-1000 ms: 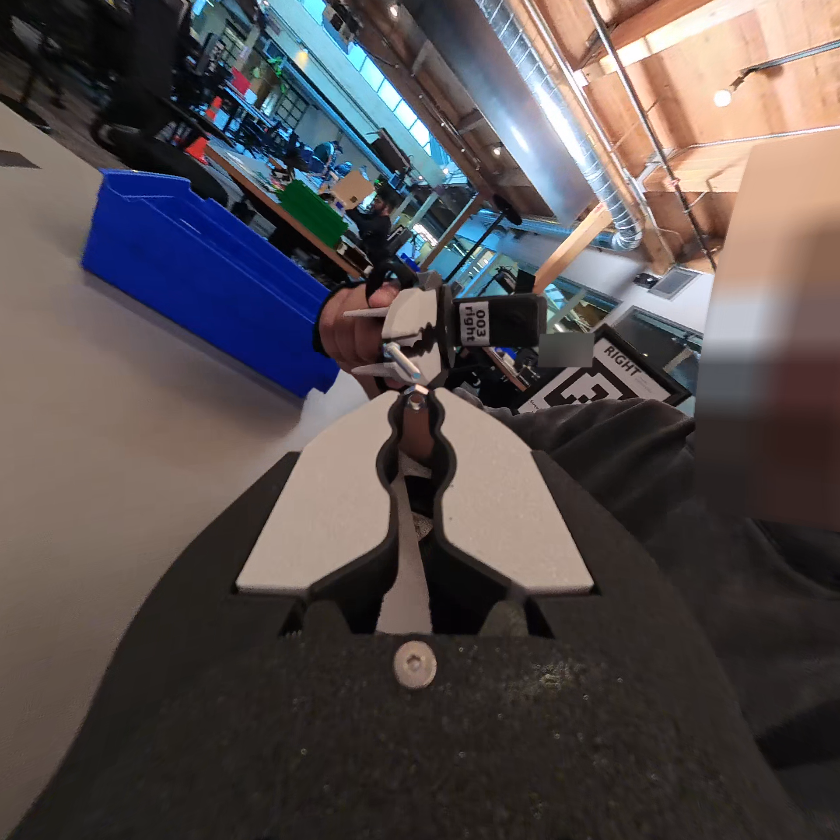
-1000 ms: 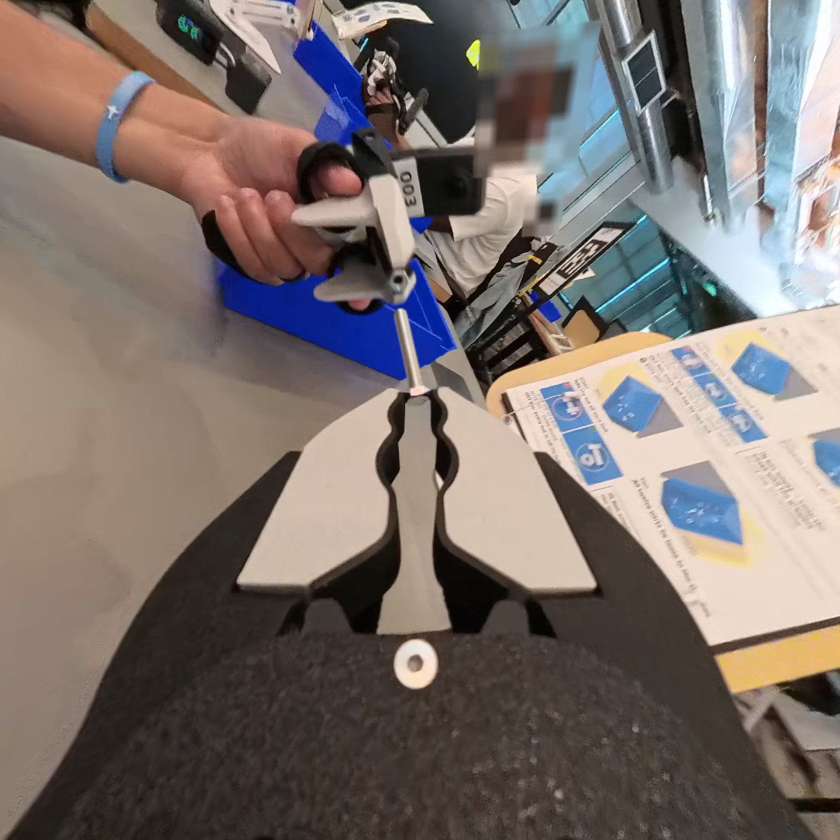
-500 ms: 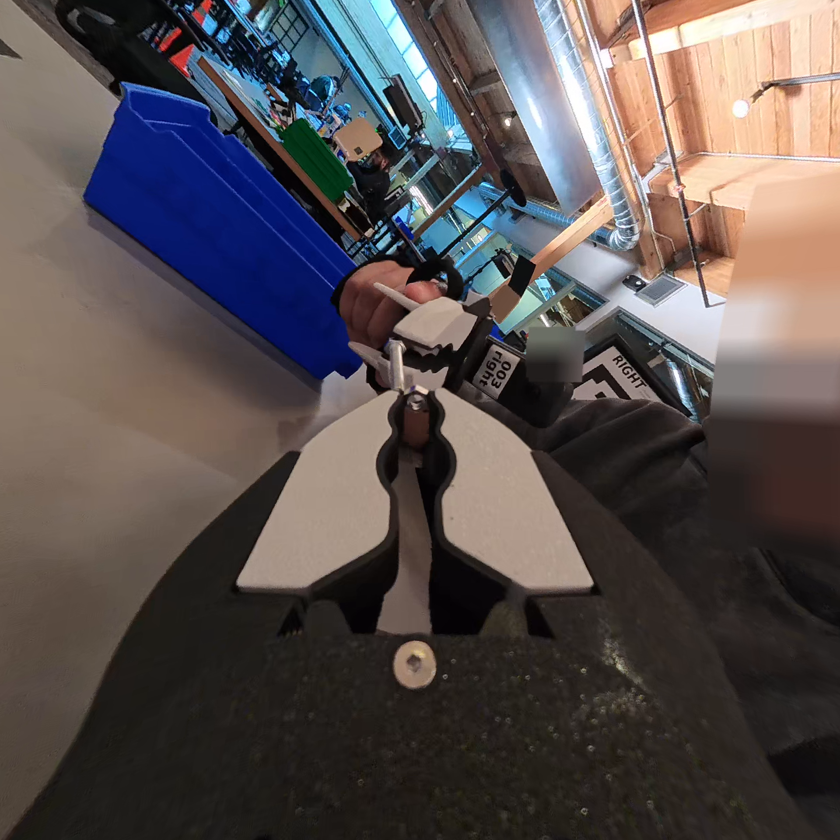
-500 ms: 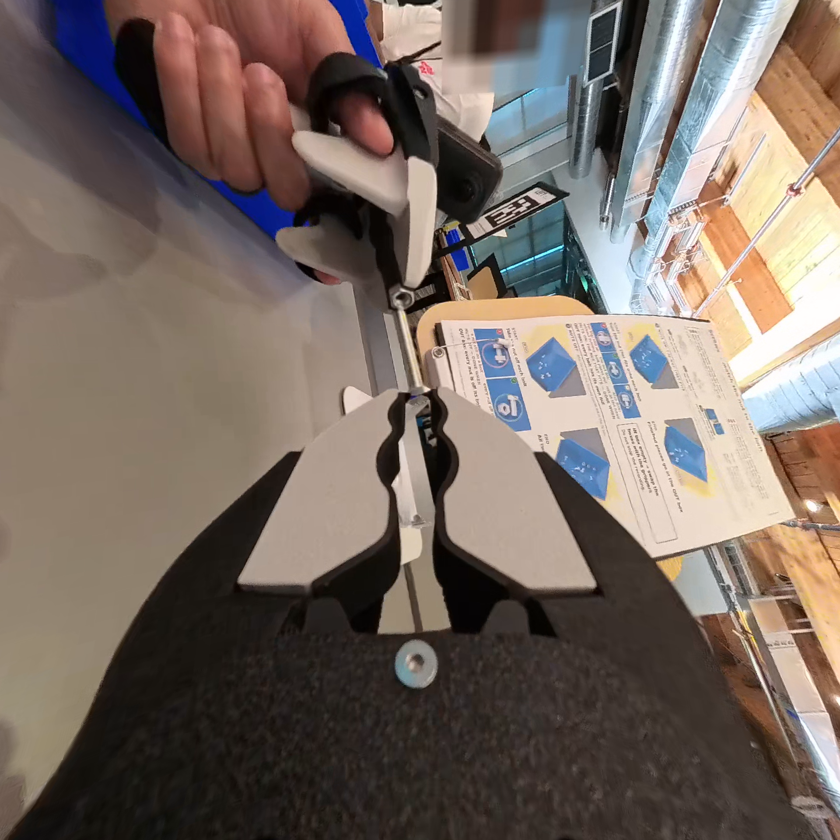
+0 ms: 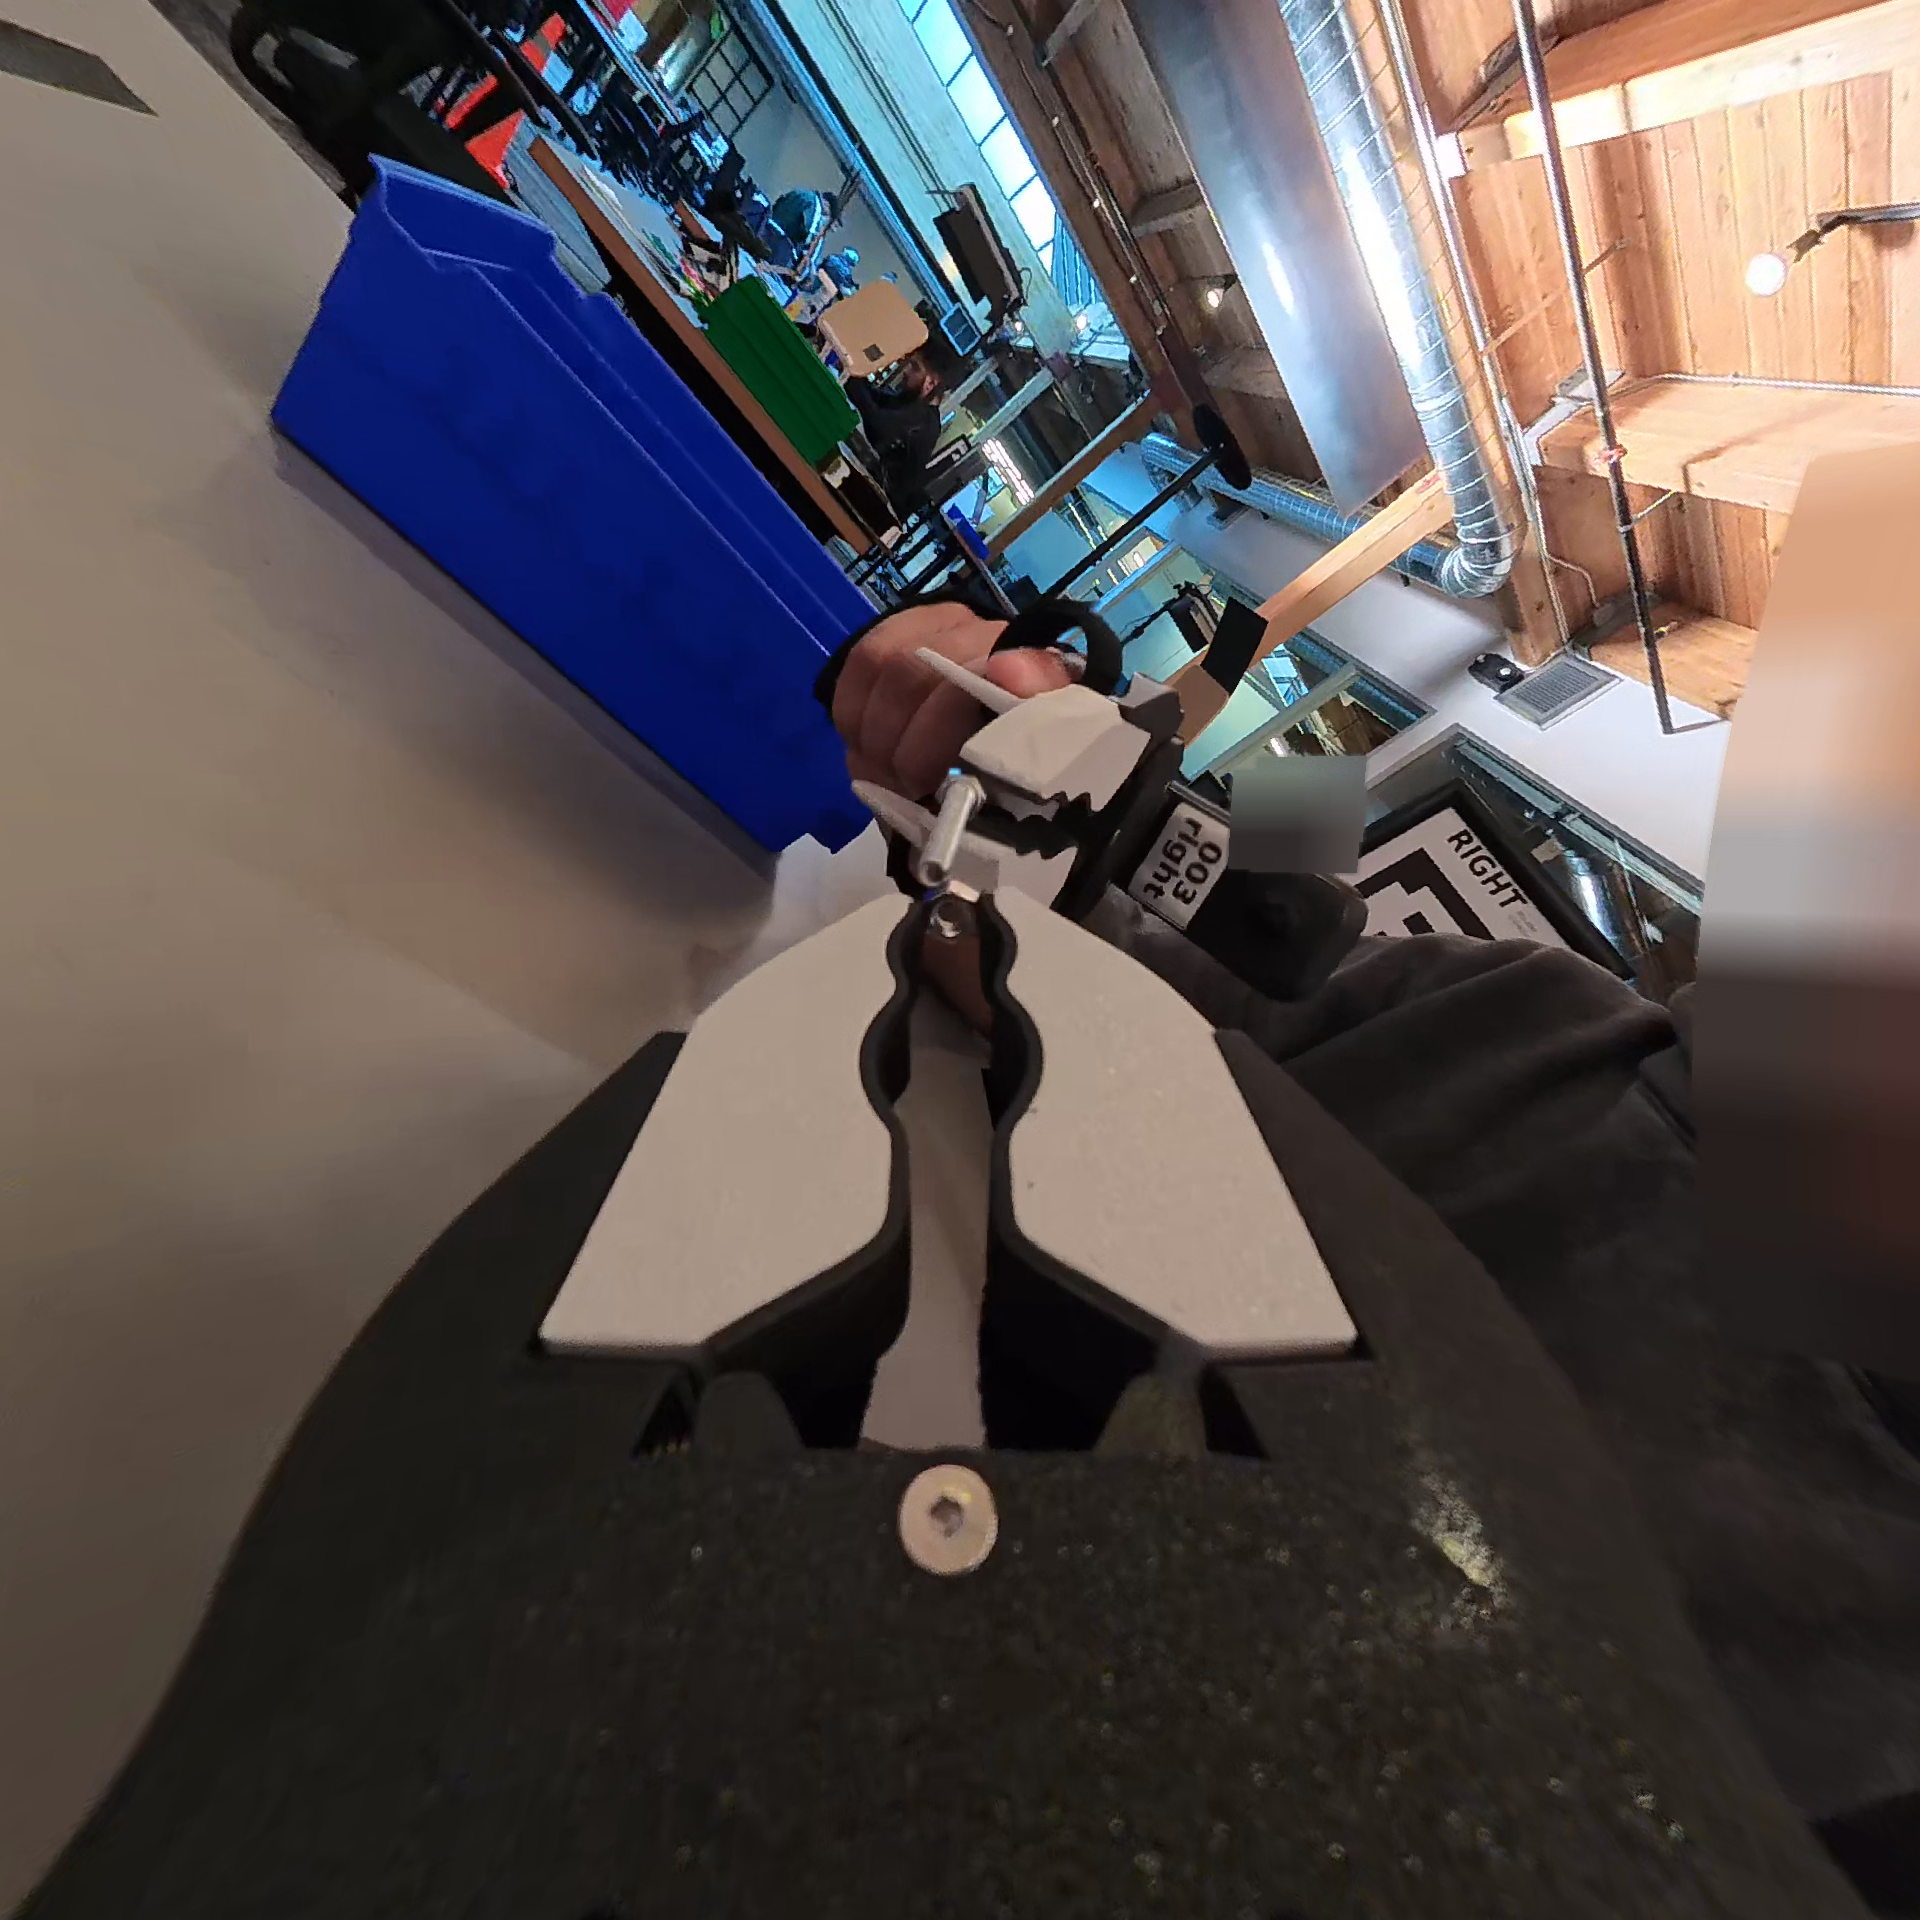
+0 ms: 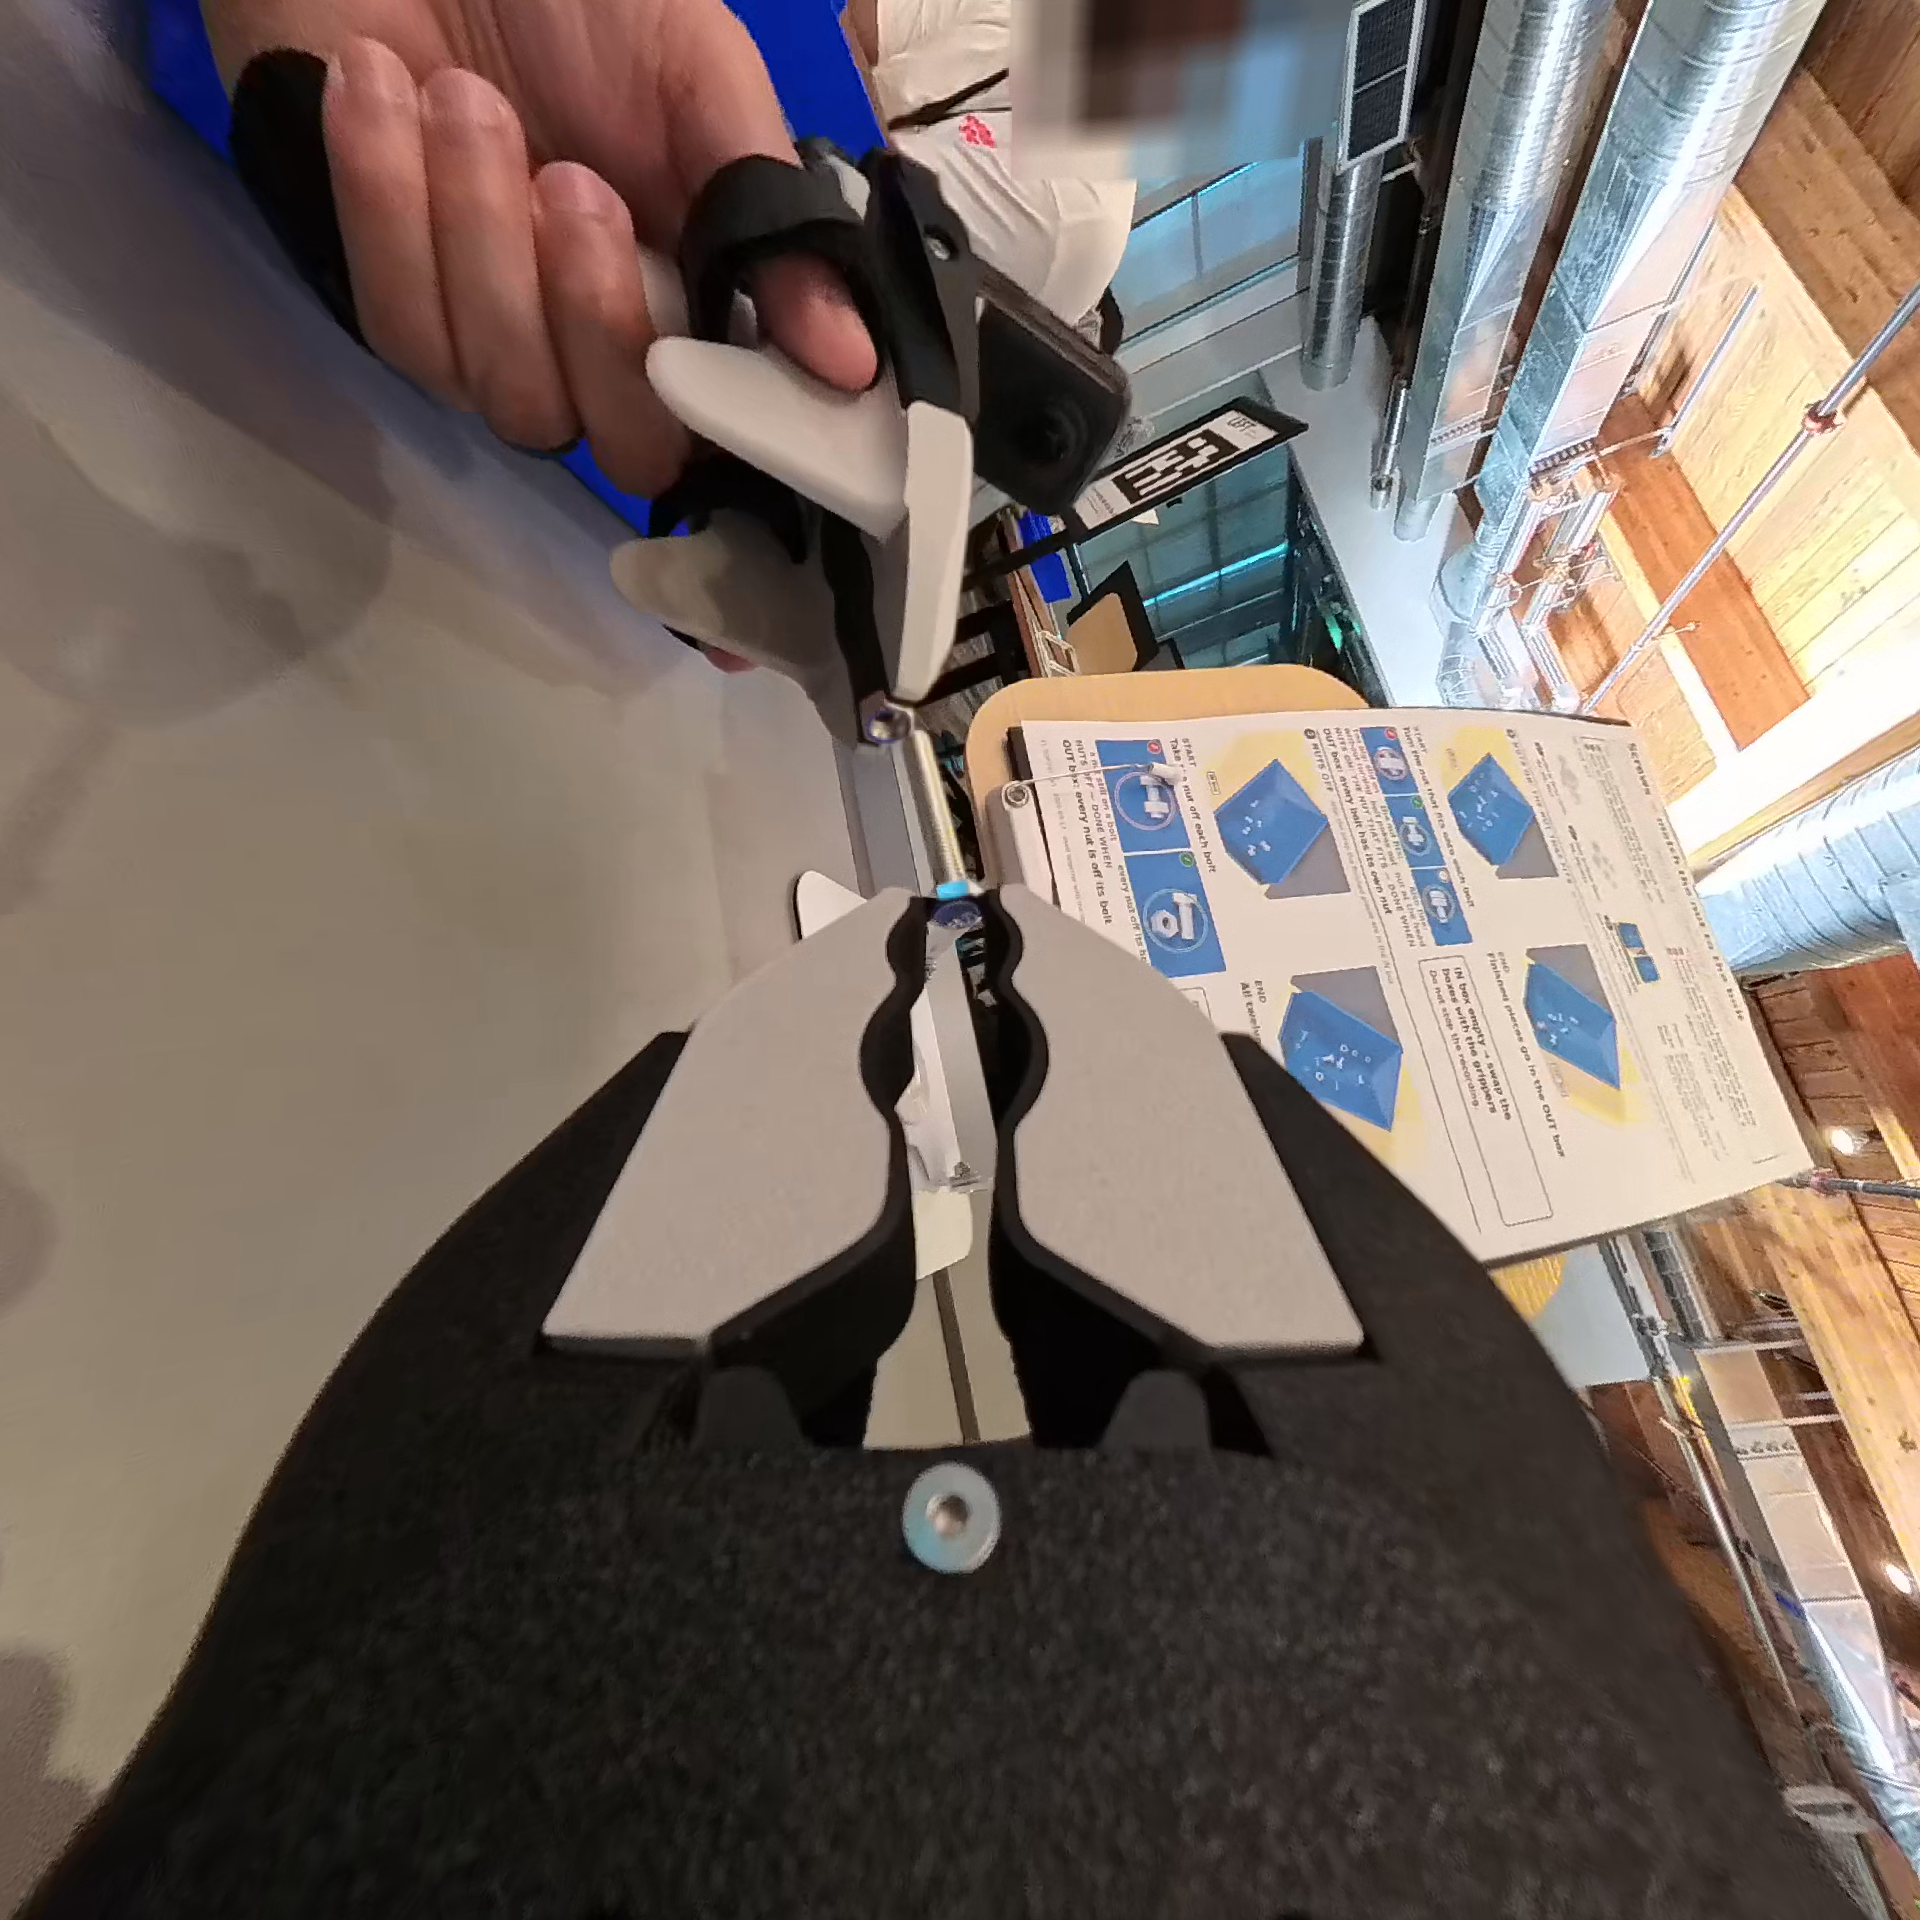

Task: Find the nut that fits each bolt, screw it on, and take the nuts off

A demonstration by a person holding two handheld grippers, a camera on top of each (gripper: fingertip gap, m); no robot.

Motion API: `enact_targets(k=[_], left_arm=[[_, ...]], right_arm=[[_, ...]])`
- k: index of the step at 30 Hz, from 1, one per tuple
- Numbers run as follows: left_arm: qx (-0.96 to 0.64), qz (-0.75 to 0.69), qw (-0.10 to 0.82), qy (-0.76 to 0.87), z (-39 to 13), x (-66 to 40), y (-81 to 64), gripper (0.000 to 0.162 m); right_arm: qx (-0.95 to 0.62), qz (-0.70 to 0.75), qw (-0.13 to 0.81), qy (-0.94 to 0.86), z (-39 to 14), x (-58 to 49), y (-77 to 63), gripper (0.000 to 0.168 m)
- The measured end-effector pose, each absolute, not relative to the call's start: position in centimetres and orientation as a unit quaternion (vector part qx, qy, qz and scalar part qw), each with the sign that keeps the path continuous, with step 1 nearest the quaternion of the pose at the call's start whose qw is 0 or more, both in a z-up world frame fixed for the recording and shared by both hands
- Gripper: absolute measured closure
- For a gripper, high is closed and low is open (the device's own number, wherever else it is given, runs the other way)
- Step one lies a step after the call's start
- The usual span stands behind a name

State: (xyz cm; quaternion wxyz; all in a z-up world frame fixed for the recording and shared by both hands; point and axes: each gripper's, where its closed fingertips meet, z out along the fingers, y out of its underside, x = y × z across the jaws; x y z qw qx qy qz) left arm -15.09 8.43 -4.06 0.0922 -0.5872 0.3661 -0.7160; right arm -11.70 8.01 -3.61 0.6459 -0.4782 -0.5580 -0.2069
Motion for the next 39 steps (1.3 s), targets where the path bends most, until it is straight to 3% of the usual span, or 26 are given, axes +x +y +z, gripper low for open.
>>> enact_targets(k=[23,39], left_arm=[[-0.581,-0.721,0.081,0.369,-4.6,-15.0,7.9,0.153],[-0.494,-0.575,0.349,0.551,-3.9,-15.3,6.0,0.152]], right_arm=[[-0.5,-0.162,0.641,-0.56,-4.6,-11.8,7.5,0.158],[-0.582,0.143,0.619,-0.508,-3.6,-12.4,5.8,0.158]])
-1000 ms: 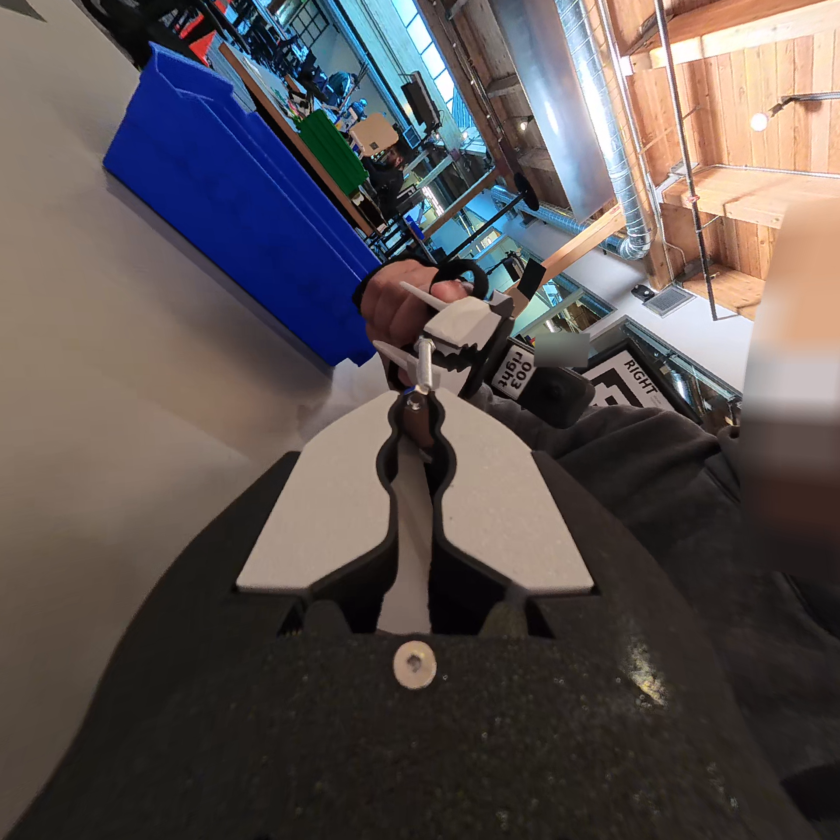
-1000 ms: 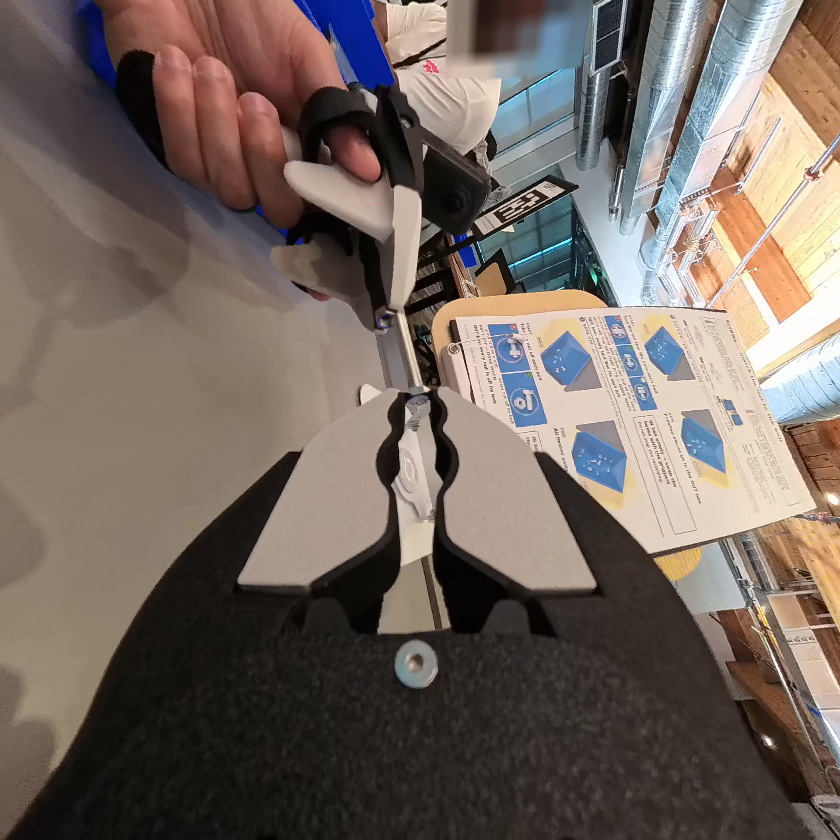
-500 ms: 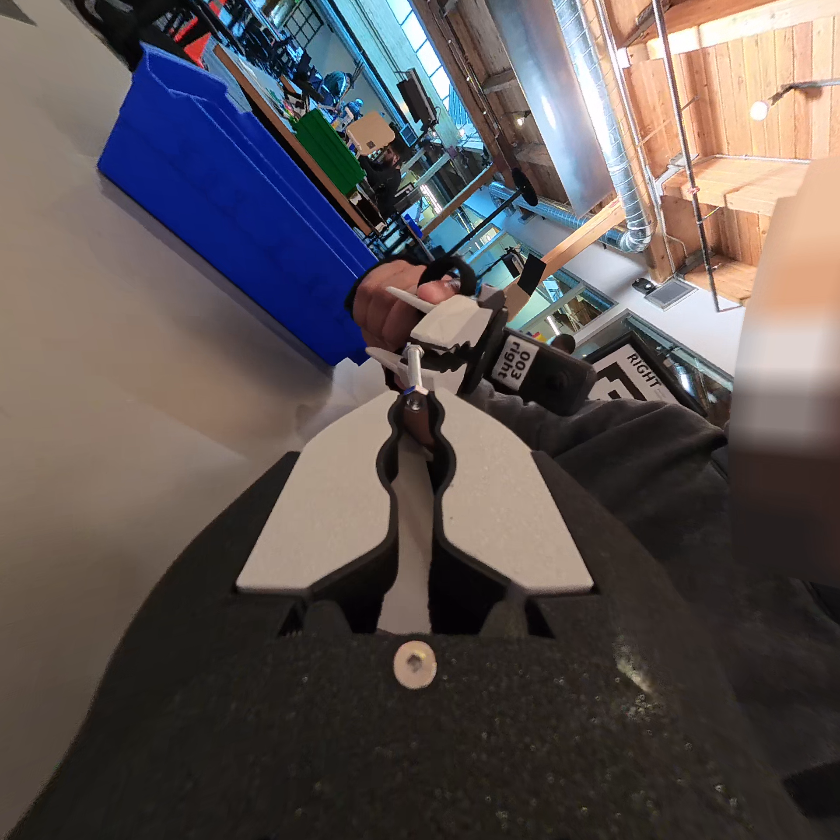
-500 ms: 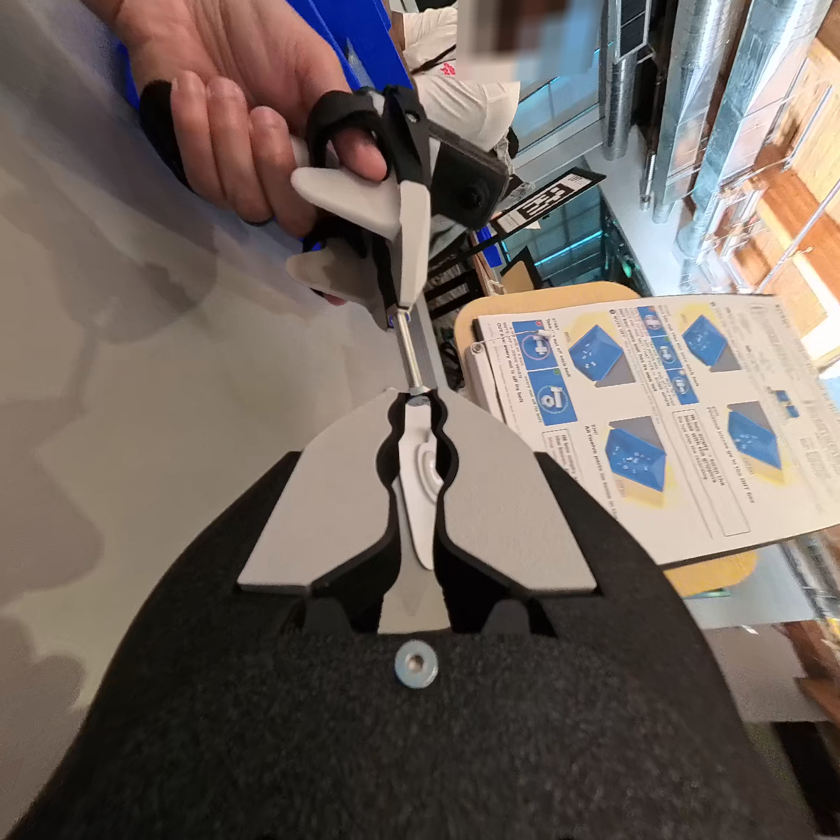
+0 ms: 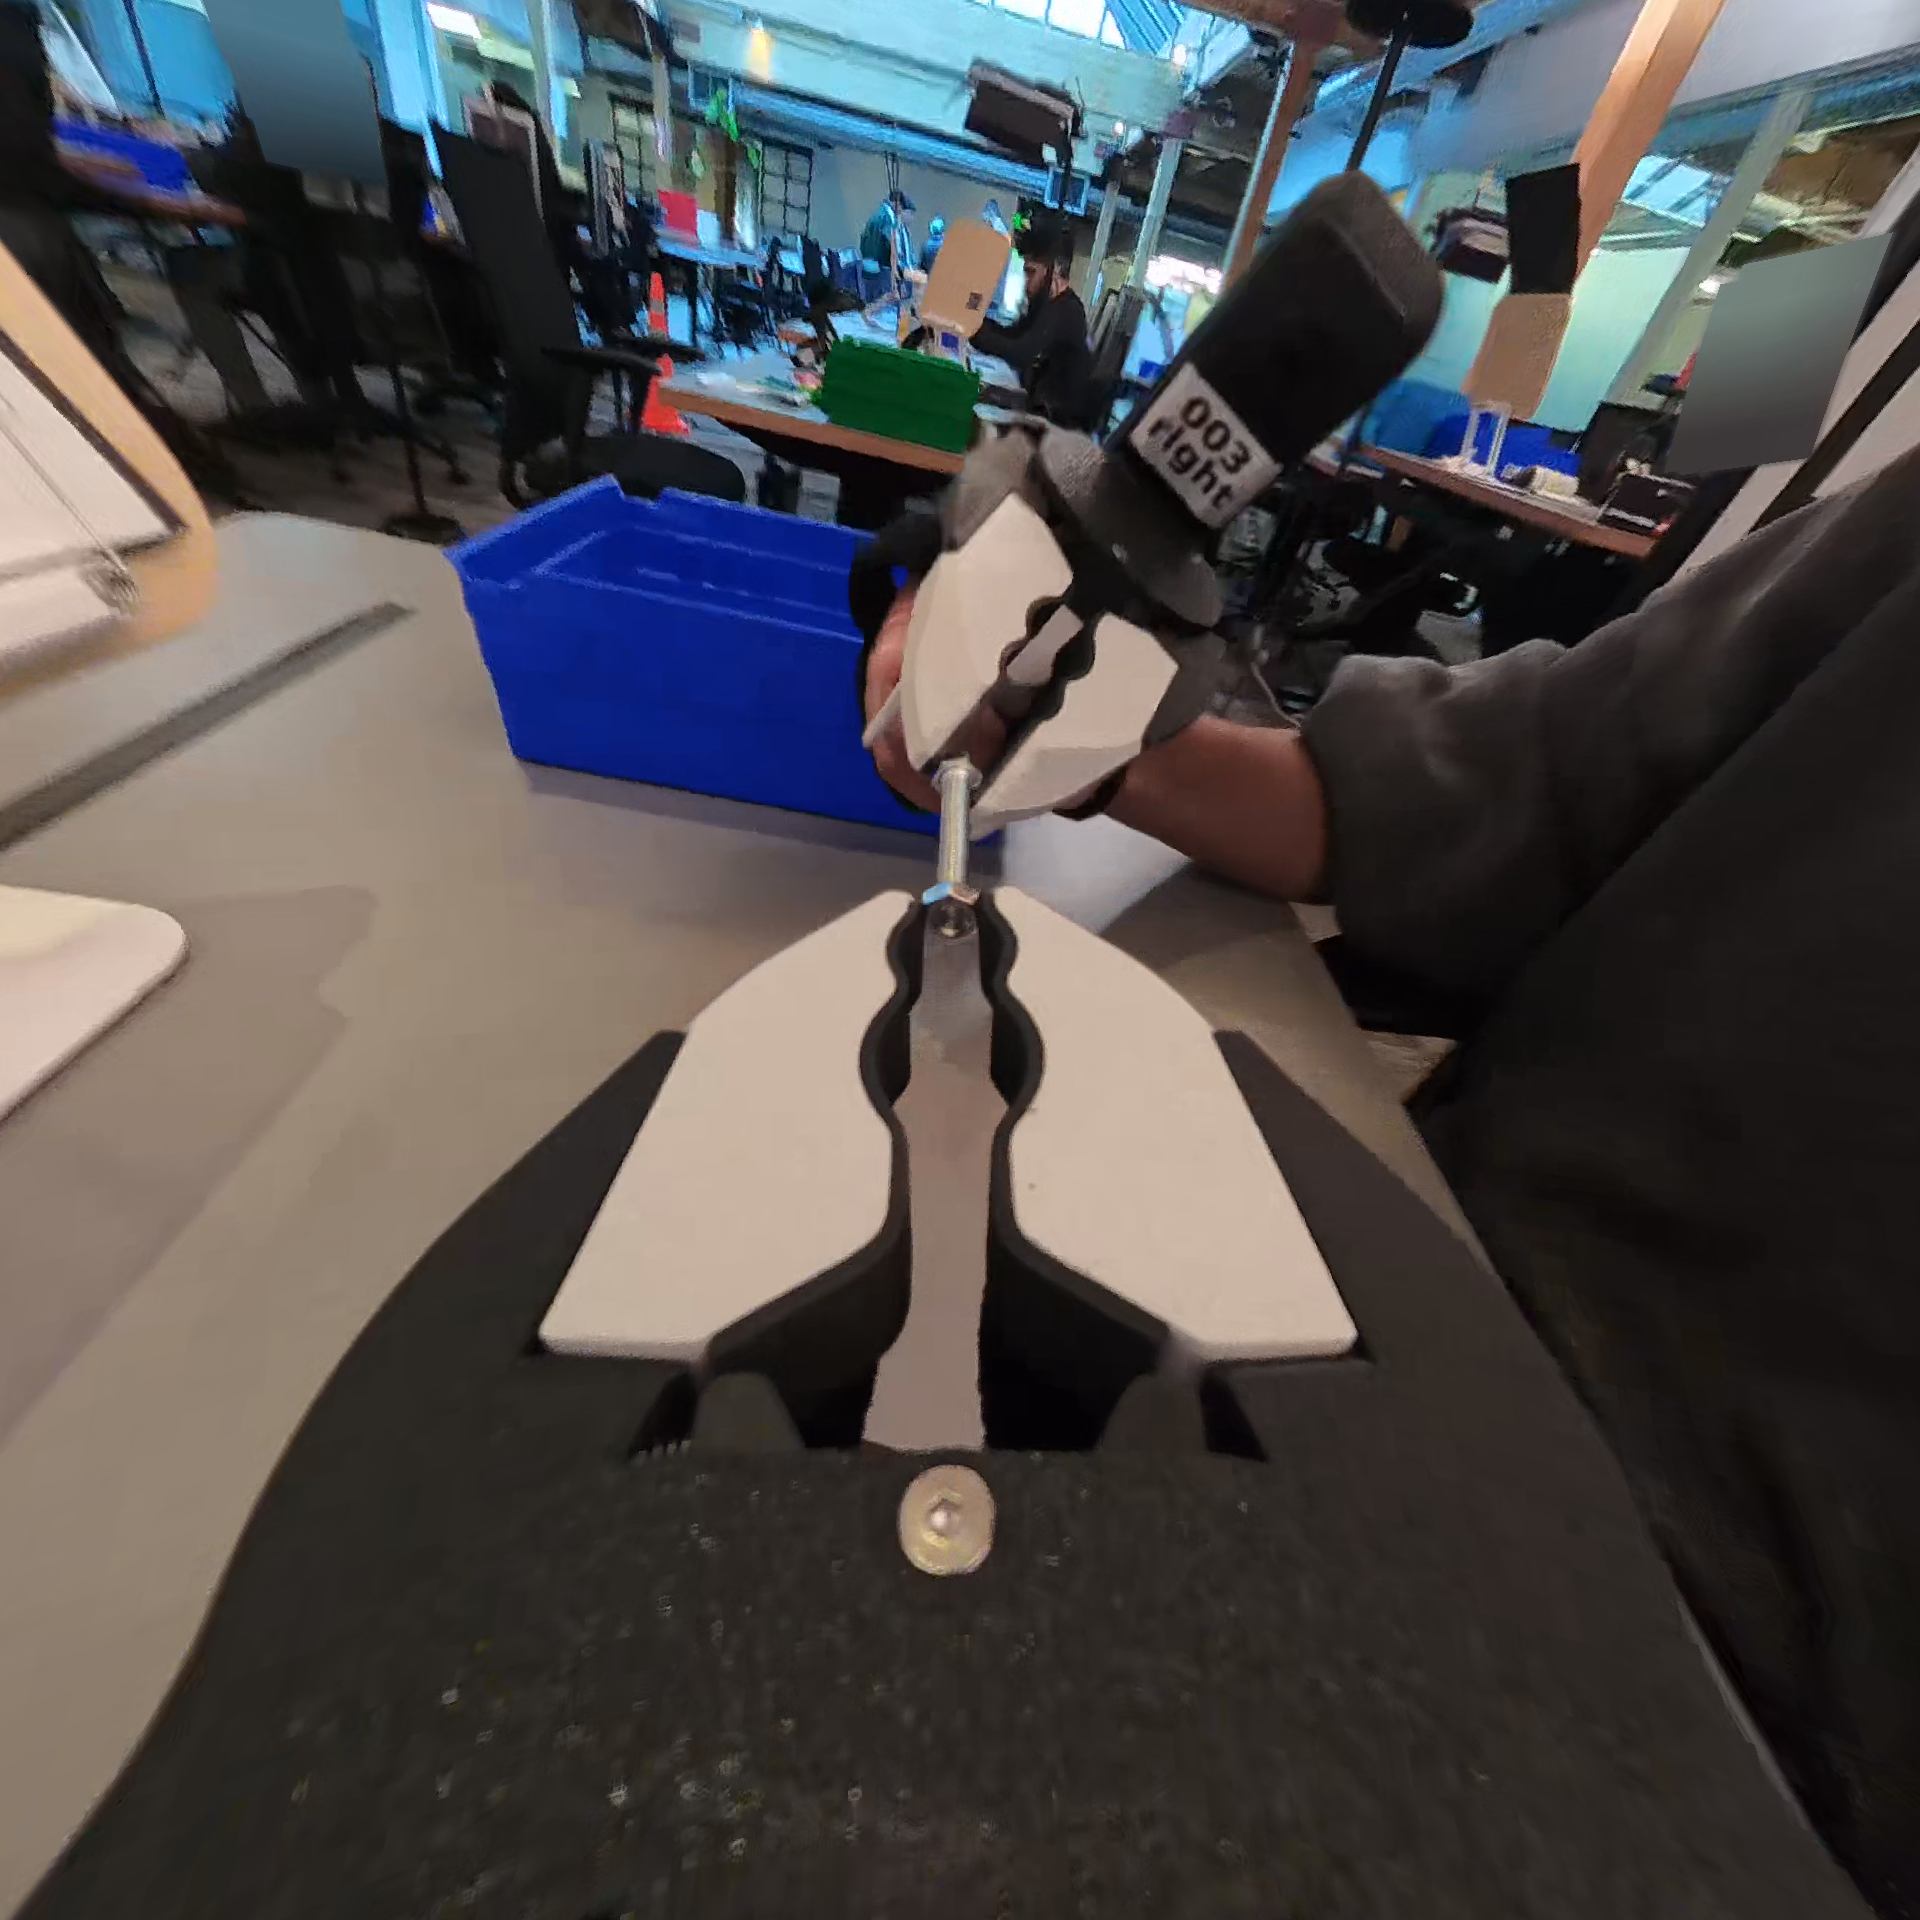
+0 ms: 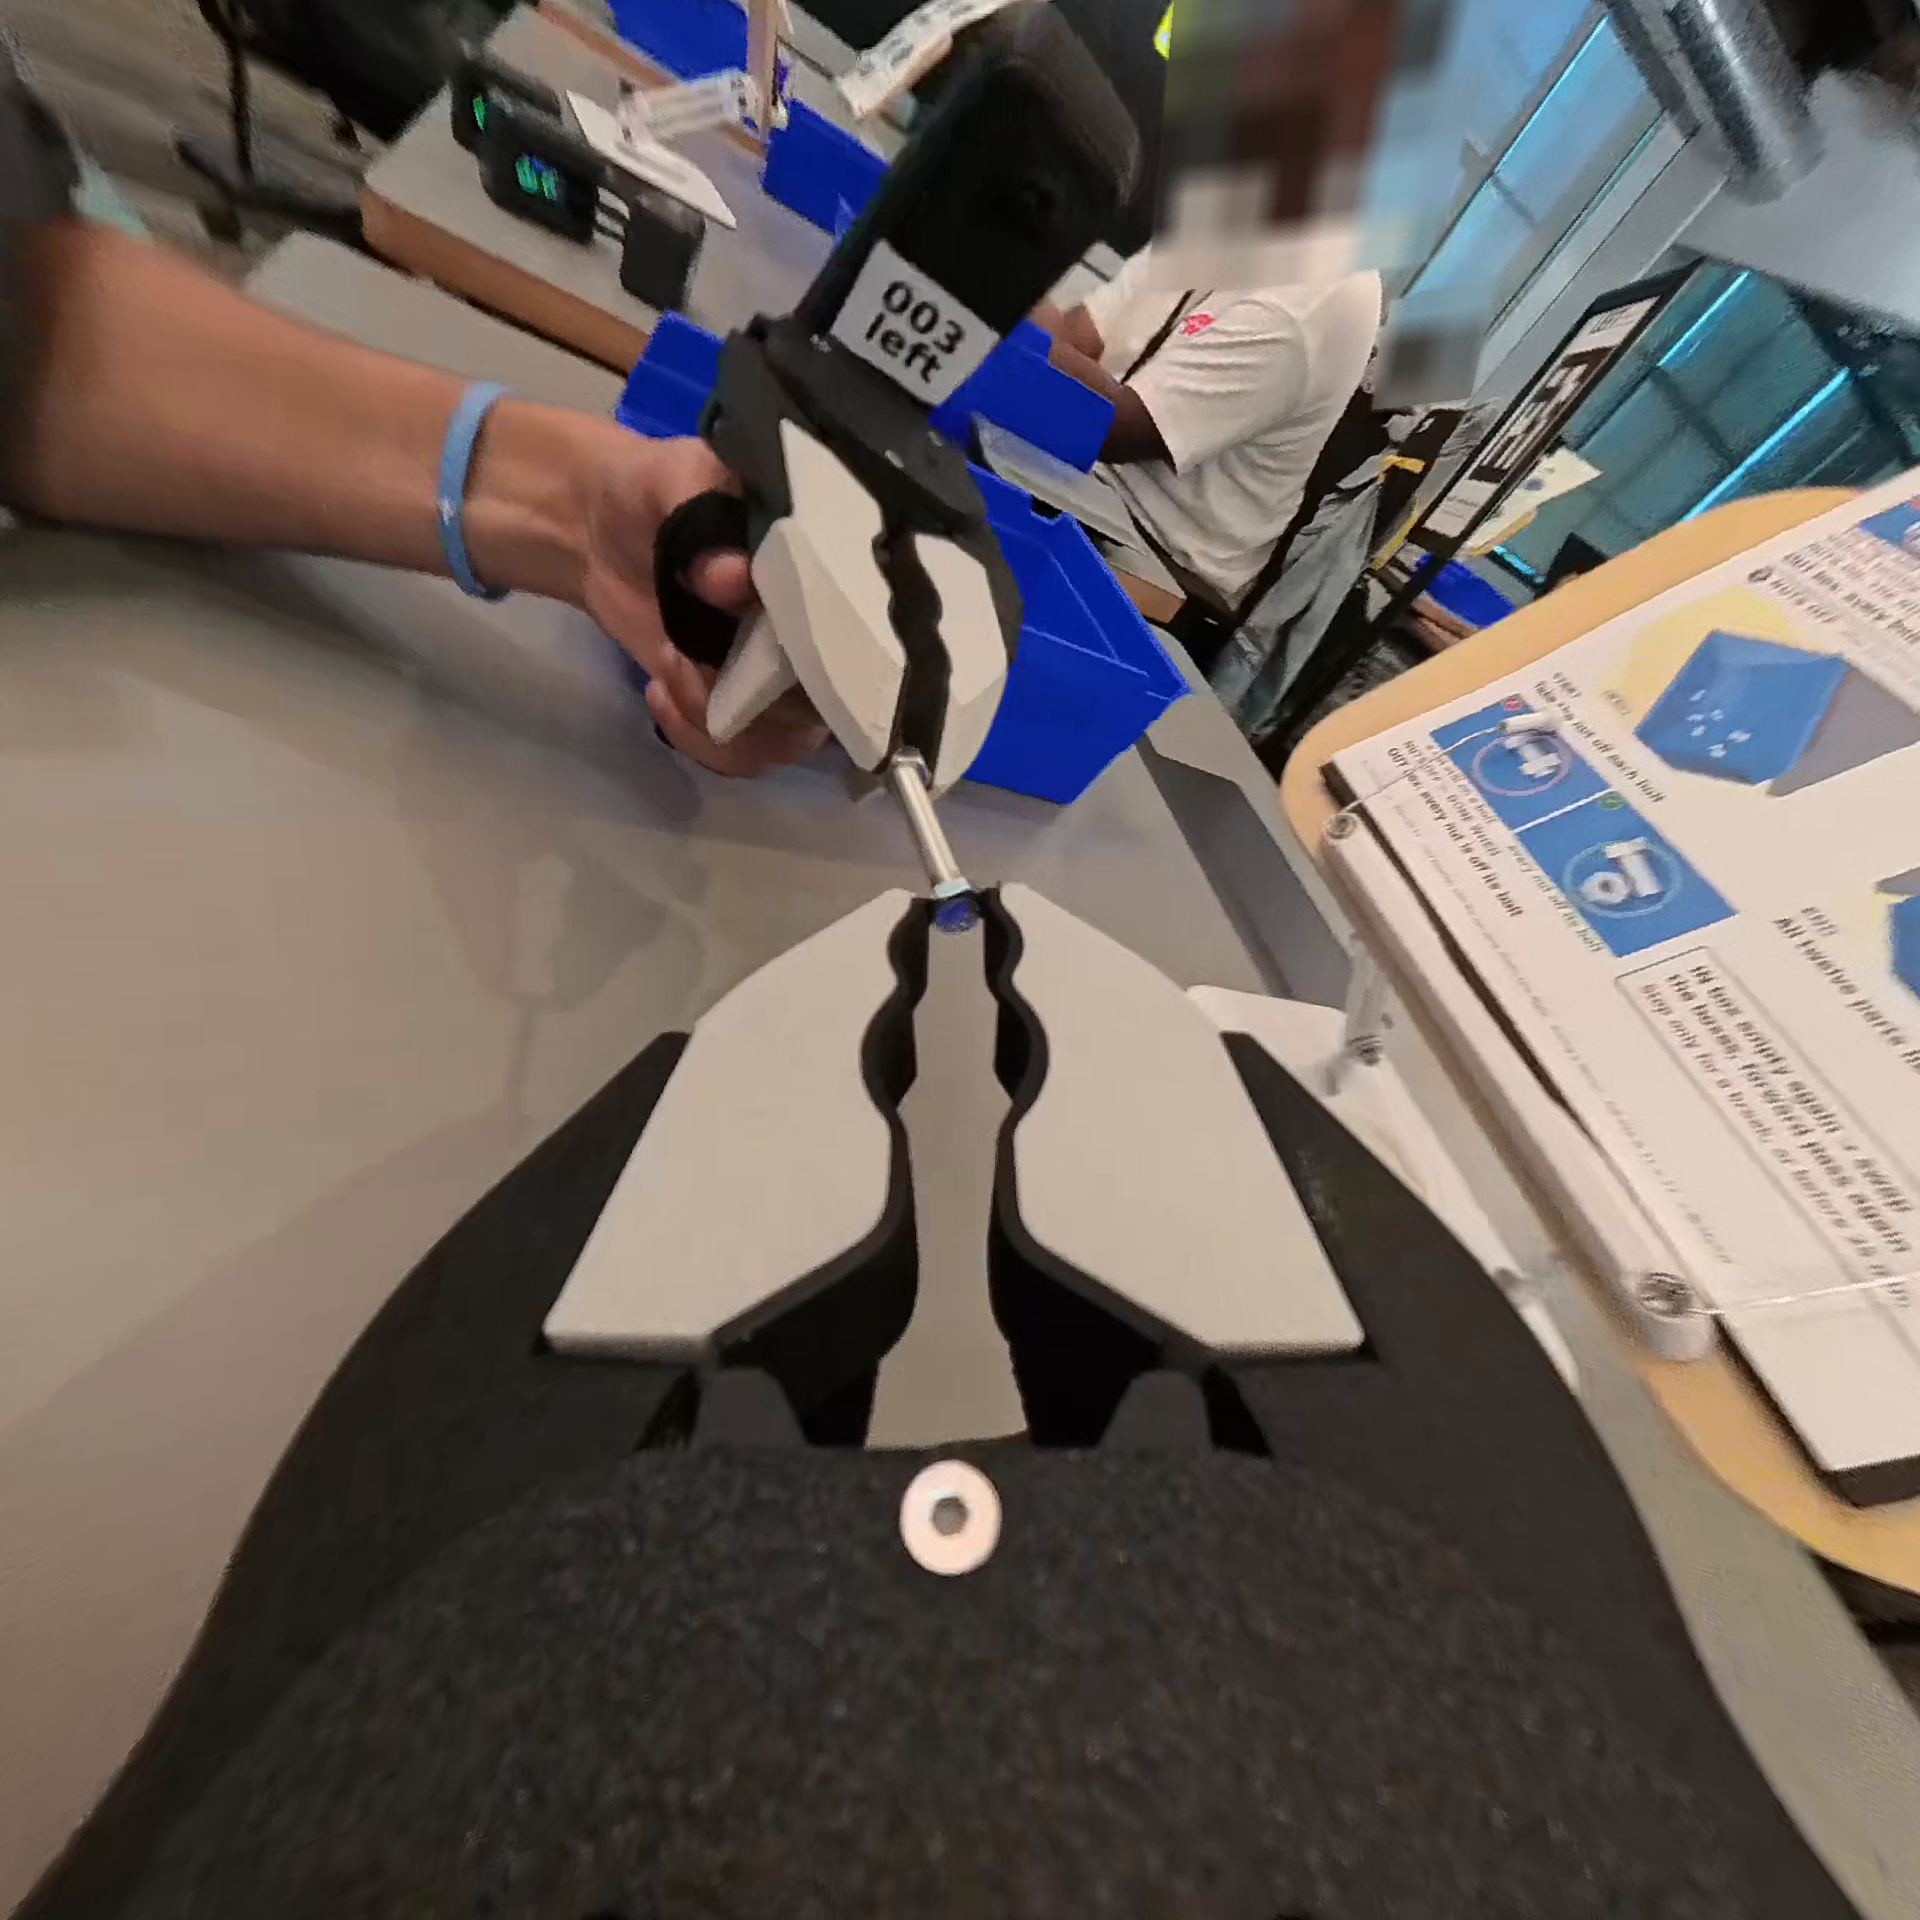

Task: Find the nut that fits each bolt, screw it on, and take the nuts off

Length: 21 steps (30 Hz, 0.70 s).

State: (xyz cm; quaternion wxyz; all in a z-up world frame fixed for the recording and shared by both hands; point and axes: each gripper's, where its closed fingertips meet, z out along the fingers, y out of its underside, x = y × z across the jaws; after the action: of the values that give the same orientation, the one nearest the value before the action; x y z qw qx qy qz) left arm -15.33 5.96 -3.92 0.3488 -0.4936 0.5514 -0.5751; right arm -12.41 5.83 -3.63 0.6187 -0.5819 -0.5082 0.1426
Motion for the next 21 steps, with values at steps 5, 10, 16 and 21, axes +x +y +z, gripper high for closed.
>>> enact_targets(k=[5,10,16,21], left_arm=[[-0.451,-0.532,0.431,0.573,-3.0,-15.3,5.5,0.152],[-0.409,-0.43,0.519,0.615,-2.8,-15.2,5.2,0.152],[-0.362,-0.281,0.593,0.662,-3.5,-15.1,5.3,0.152],[-0.338,-0.279,0.616,0.655,-2.3,-15.2,4.5,0.152]], right_arm=[[-0.597,0.236,0.602,-0.474,-3.1,-12.4,5.7,0.158],[-0.613,0.33,0.564,-0.443,-3.1,-12.4,5.4,0.158],[-0.63,0.445,0.498,-0.396,-3.4,-12.4,5.3,0.158],[-0.613,0.534,0.454,-0.365,-2.8,-12.5,4.7,0.158]])
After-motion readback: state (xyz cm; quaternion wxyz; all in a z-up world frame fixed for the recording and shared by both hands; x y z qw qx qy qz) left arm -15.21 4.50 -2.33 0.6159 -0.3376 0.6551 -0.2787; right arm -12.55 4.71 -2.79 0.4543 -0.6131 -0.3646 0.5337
